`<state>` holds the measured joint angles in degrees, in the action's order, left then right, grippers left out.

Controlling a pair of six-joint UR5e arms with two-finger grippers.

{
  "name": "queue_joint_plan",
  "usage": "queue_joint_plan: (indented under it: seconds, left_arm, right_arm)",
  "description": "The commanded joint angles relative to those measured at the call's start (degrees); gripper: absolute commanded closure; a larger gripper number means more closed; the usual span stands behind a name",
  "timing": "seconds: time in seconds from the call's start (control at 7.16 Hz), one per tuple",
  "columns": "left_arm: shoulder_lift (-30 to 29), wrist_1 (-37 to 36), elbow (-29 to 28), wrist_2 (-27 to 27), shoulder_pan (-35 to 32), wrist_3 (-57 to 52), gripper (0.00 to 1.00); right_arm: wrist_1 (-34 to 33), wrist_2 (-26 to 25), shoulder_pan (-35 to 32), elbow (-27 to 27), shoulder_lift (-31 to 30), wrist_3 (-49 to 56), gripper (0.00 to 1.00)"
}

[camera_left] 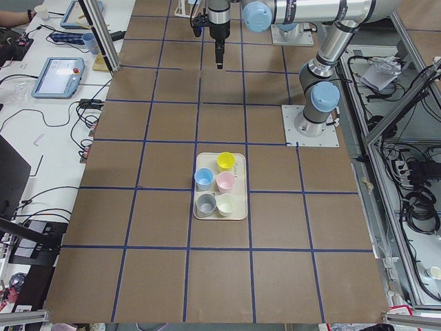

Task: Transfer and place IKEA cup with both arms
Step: 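Lower the right gripper around the light blue cup and close it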

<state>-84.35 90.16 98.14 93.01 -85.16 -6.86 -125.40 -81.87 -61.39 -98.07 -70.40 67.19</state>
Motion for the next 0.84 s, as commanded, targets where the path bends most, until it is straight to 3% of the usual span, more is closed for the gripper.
queue_joint_plan:
  seconds: [0.0,0.42,0.56,0.7]
  left_arm:
    - [0.1,0.6,0.1,-0.2,0.5,0.0,0.00]
    - [0.3,0.0,0.1,0.1,0.8,0.0,0.00]
    - [0.3,0.2,0.2,0.3,0.9,-0.1,0.00]
    - [0.2,0.0,0.2,0.3,1.1,-0.1,0.00]
  right_arm:
    - [0.0,0.0,0.1,0.0,0.0,0.3,0.09]
    - [0.1,0.0,1.7,-0.1,0.0,1.1,0.13]
    - [0.1,0.0,1.7,0.0,0.0,1.0,0.18]
    - [0.2,0.0,1.7,0.0,0.0,1.0,0.30]
